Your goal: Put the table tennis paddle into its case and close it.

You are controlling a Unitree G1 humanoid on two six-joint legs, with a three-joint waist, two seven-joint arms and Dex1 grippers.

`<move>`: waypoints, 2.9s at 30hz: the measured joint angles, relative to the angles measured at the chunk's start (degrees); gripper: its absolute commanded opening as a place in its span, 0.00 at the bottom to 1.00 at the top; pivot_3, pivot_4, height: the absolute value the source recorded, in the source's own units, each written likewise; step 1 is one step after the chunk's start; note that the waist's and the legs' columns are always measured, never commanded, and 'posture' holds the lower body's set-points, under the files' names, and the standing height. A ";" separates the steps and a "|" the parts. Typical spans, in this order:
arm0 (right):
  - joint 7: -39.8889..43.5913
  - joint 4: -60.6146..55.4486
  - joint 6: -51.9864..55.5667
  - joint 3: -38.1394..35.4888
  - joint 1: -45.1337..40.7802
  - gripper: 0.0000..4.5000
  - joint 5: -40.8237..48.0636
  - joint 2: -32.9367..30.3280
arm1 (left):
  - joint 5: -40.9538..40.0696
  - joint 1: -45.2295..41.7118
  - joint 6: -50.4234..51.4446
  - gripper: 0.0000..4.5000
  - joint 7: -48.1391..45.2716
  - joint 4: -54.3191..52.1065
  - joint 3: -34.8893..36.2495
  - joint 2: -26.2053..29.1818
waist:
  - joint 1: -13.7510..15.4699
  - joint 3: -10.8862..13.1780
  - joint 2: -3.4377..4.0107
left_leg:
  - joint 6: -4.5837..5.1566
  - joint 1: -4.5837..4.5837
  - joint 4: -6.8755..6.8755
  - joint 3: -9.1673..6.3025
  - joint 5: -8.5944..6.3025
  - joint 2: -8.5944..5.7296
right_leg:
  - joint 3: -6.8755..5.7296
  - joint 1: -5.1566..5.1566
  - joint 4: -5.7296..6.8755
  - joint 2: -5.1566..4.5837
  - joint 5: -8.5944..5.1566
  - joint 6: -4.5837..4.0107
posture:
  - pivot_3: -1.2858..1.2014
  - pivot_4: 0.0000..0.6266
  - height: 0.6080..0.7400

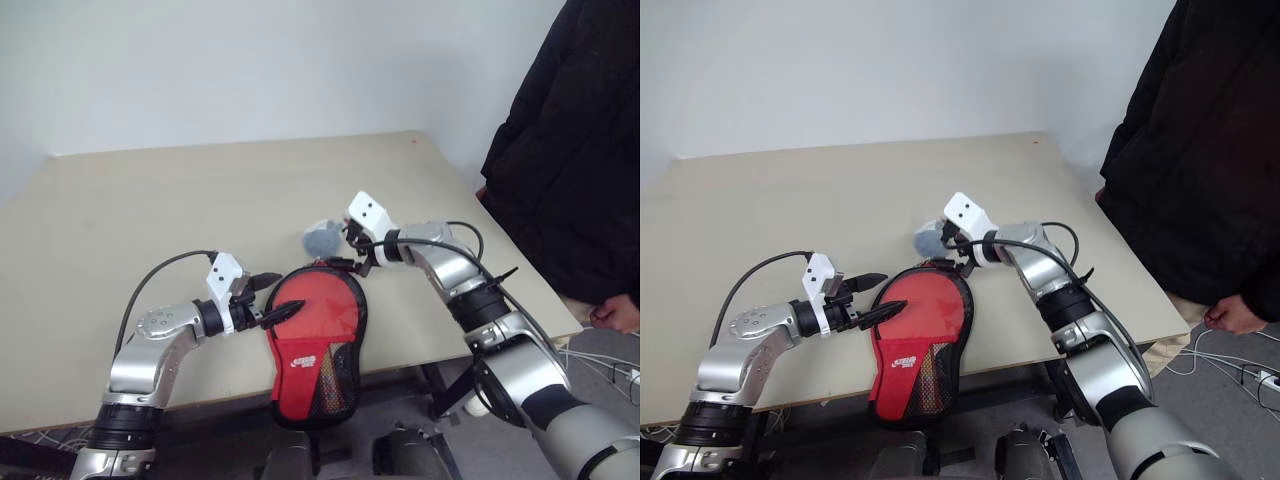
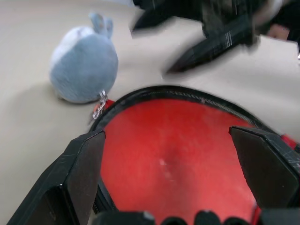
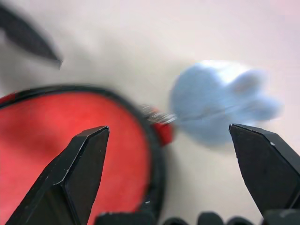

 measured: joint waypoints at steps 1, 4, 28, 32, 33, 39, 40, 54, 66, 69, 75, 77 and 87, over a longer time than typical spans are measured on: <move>-0.22 1.33 -0.88 -0.46 -1.17 1.00 -0.01 0.01 | 0.48 -0.08 -0.58 0.70 -0.04 0.39 -0.51 -0.37 | 0.00 0.00 0.00 | 0.00 0.00 -0.01 0.00 0.00 0.00 | 0.01 0.00 0.00 0.01 0.00 0.00 | 0.52 0.00 0.88; -0.83 6.72 -4.12 -1.44 -4.74 1.00 -0.12 0.12 | 1.14 -1.06 -1.76 0.52 -0.11 2.06 -1.69 -1.92 | 0.00 0.00 0.00 | 0.01 -0.01 -0.01 0.03 0.01 0.00 | 0.03 -0.01 0.00 0.02 0.01 0.00 | 0.52 0.00 0.88; -9.49 41.84 -21.64 -9.24 -16.37 1.00 -0.82 11.40 | 5.84 -3.56 -5.18 0.01 -0.09 6.54 -7.69 -5.63 | -0.24 0.00 0.00 | 0.03 0.00 0.04 0.07 0.02 0.01 | 0.16 -0.01 0.10 0.07 0.03 -0.01 | 0.52 0.00 0.88; -11.75 43.64 -22.99 -9.37 -16.78 1.00 -2.07 11.94 | 5.83 -3.44 -5.16 0.01 -0.04 6.48 -7.69 -5.61 | -0.22 0.00 0.01 | 0.03 0.00 0.04 0.05 0.02 0.02 | 0.16 -0.01 0.11 0.08 0.03 -0.01 | 0.52 0.00 0.88; -12.20 43.94 -23.29 -9.41 -16.88 1.00 -2.33 11.95 | 5.83 -3.27 -5.16 0.01 -0.01 6.41 -7.69 -5.57 | -0.24 0.00 0.01 | 0.03 0.00 0.04 0.06 0.02 0.02 | 0.17 -0.01 0.11 0.07 0.03 -0.01 | 0.52 0.00 0.88; -14.95 45.32 -24.04 -9.68 -17.01 1.00 -3.33 12.37 | 5.81 -1.94 -5.16 0.01 0.07 5.21 -7.68 -5.23 | -0.24 0.00 0.01 | 0.03 0.01 0.04 0.06 0.02 0.02 | 0.18 -0.01 0.11 0.08 0.03 -0.02 | 0.52 0.00 0.88; -15.21 45.66 -24.04 -9.70 -17.01 1.00 -3.48 12.50 | 5.81 -1.91 -5.16 0.01 0.06 5.21 -7.68 -5.22 | -0.24 0.00 0.01 | 0.03 0.02 0.04 0.06 0.02 0.02 | 0.19 -0.01 0.12 0.08 0.04 -0.02 | 0.52 0.00 0.88; -16.63 46.58 -23.84 -10.04 -16.30 1.00 -4.72 13.89 | 5.95 -1.71 -5.29 0.01 -0.70 5.21 -8.04 -3.76 | -0.24 -0.01 0.01 | 0.03 0.03 0.05 0.06 0.03 0.02 | 0.19 0.00 0.13 0.08 0.04 -0.02 | 0.52 0.00 0.88; -16.65 46.81 -22.67 -10.02 -15.42 1.00 -5.39 14.29 | 7.01 -1.45 -6.75 0.01 -1.20 5.24 -8.70 -3.27 | -0.25 -0.01 0.02 | 0.03 0.04 0.06 0.07 0.03 0.03 | 0.20 0.00 0.15 0.09 0.04 -0.03 | 0.52 0.00 0.88; -16.66 46.82 -22.26 -10.05 -15.39 1.00 -5.72 14.39 | 7.45 -1.45 -6.96 0.01 -1.33 5.23 -8.91 -2.99 | -0.25 -0.02 0.03 | 0.03 0.05 0.06 0.06 0.03 0.03 | 0.20 0.01 0.16 0.09 0.04 -0.03 | 0.52 0.00 0.88; -16.68 46.82 -21.53 -10.18 -15.35 1.00 -5.78 14.93 | 7.96 -1.45 -7.38 0.01 -1.32 5.23 -9.09 -2.96 | -0.25 -0.03 0.05 | 0.03 0.09 0.06 0.06 0.03 0.03 | 0.20 0.03 0.16 0.09 0.04 -0.03 | 0.52 0.00 0.88; -16.75 46.82 -21.47 -10.21 -15.35 0.89 -5.78 14.97 | 7.97 -1.46 -7.47 0.00 -1.31 5.23 -9.19 -2.96 | -0.25 -0.03 0.05 | 0.03 0.09 0.06 0.06 0.03 0.03 | 0.20 0.04 0.16 0.09 0.04 -0.03 | 0.52 0.00 0.88; -17.14 46.81 -21.30 -10.50 -15.35 0.32 -5.80 15.11 | 8.07 -1.48 -7.55 0.00 -1.25 5.24 -9.28 -2.91 | -0.25 -0.04 0.06 | 0.03 0.10 0.07 0.06 0.03 0.03 | 0.20 0.05 0.17 0.09 0.04 -0.03 | 0.52 0.00 0.88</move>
